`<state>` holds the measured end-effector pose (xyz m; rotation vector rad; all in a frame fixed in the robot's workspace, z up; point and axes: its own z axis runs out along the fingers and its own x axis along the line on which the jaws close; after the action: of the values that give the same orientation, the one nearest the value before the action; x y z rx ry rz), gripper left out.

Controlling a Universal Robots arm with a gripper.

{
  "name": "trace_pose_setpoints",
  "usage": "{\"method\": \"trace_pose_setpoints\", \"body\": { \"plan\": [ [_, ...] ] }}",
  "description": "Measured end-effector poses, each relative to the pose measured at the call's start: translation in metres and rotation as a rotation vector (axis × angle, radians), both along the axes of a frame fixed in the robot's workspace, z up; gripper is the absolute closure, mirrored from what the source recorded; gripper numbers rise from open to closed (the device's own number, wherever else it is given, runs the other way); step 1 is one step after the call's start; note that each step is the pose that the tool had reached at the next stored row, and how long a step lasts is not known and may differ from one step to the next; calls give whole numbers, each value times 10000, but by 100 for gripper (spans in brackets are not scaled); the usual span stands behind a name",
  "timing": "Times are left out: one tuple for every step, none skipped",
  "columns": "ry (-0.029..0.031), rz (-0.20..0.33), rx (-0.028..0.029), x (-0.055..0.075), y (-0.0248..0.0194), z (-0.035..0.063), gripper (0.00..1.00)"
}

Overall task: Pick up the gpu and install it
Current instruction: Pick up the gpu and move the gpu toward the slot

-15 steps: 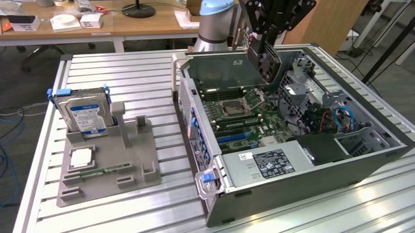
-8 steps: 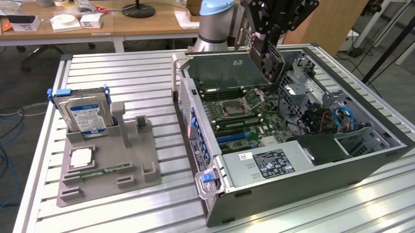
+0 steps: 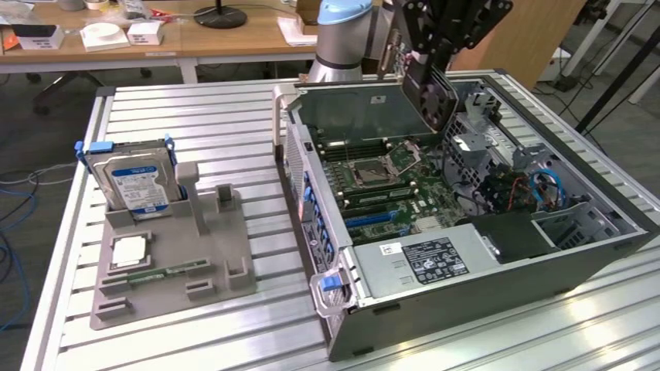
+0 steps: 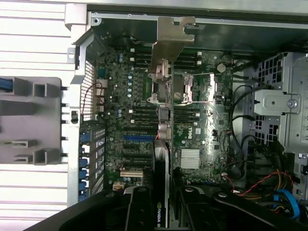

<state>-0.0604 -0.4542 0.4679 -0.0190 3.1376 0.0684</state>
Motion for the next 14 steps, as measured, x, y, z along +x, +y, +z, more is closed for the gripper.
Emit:
{"method": "trace_pose_setpoints", "body": {
  "plan": [
    [0, 0, 0, 9, 0, 0, 74],
    [0, -1, 0, 18, 0, 0, 74],
    [0, -1, 0, 27, 0, 0, 74],
    [0, -1, 0, 36, 0, 0, 74],
    [0, -1, 0, 45, 0, 0, 74],
    [0, -1, 0, 54, 0, 0, 74],
    [0, -1, 0, 63, 0, 0, 74],
    [0, -1, 0, 71, 0, 0, 74],
    [0, -1, 0, 80, 0, 0, 74],
    [0, -1, 0, 89, 0, 0, 74],
    [0, -1, 0, 98, 0, 0, 74],
    [0, -1, 0, 107, 0, 0, 74],
    [0, 0, 0, 116, 0, 0, 74],
    [0, 0, 0, 124, 0, 0, 74]
  ]
}}
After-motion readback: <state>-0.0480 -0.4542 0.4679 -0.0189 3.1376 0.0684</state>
